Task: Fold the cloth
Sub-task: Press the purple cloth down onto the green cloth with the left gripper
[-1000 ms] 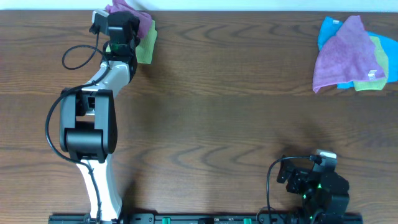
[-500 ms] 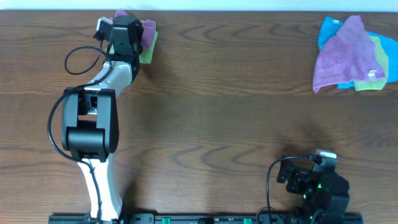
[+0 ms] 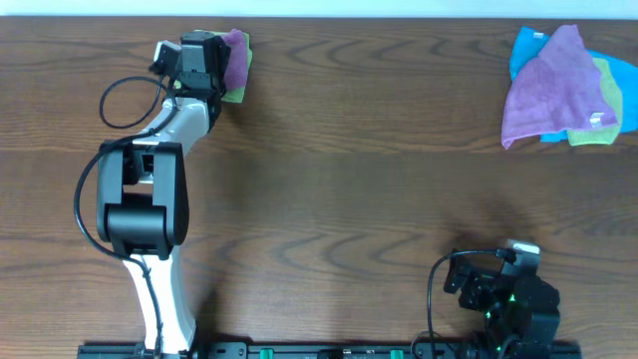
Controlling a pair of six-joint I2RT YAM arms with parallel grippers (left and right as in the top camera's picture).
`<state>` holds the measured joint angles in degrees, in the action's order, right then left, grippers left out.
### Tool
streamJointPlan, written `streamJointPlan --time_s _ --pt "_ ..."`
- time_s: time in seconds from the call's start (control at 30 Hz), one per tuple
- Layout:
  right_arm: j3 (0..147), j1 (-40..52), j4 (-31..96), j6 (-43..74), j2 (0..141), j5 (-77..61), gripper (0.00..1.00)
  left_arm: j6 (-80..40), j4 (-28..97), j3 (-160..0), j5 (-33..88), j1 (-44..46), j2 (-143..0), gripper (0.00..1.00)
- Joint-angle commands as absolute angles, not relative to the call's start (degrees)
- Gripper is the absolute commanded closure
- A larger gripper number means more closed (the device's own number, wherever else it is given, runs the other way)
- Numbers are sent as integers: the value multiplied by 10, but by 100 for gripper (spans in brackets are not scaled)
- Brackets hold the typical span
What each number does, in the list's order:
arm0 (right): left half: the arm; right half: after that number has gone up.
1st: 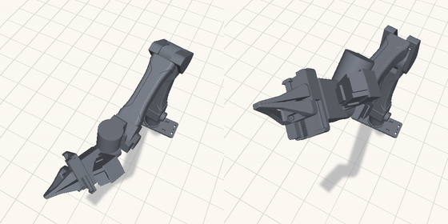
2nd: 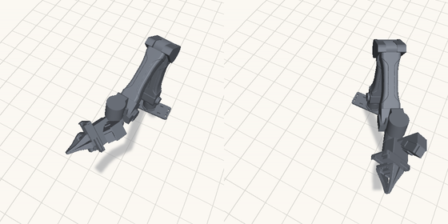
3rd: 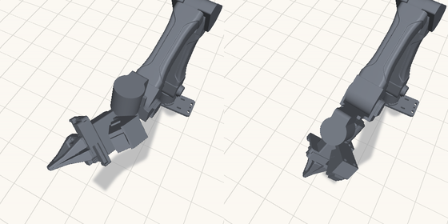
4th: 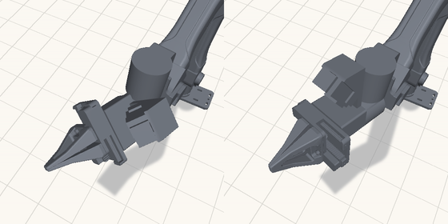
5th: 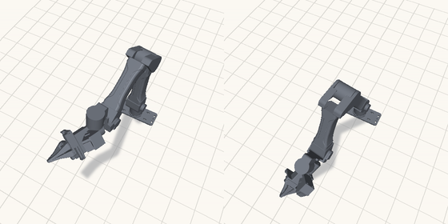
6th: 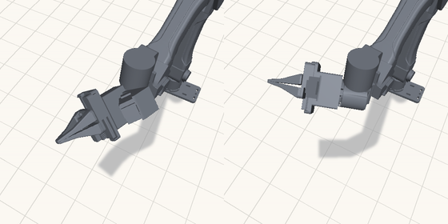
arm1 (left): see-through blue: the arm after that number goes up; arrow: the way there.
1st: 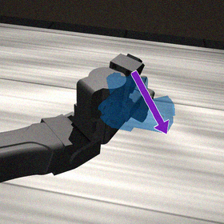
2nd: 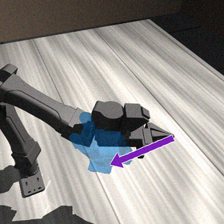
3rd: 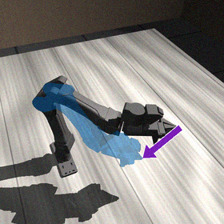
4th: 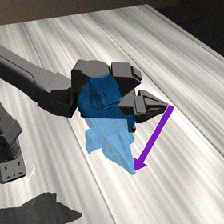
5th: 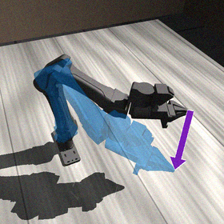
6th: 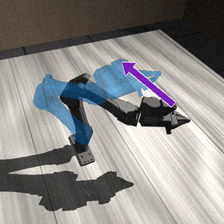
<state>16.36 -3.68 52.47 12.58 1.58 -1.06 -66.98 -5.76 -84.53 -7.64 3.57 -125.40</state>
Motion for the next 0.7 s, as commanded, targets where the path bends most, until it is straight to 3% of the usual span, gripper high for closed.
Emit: streamJointPlan --time_s 0.0,0.17,0.37,0.67 --pt "159 -40 525 131 11 -4 1 -715 9 -853 -75 33 -1252 5" --pt "159 -40 525 131 11 -4 1 -698 131 -853 -64 33 -1200 5" --pt "159 -40 525 131 11 -4 1 -626 160 -853 -63 33 -1103 5" --pt "159 -40 525 131 11 -4 1 -553 -84 -853 -81 34 -1093 5"
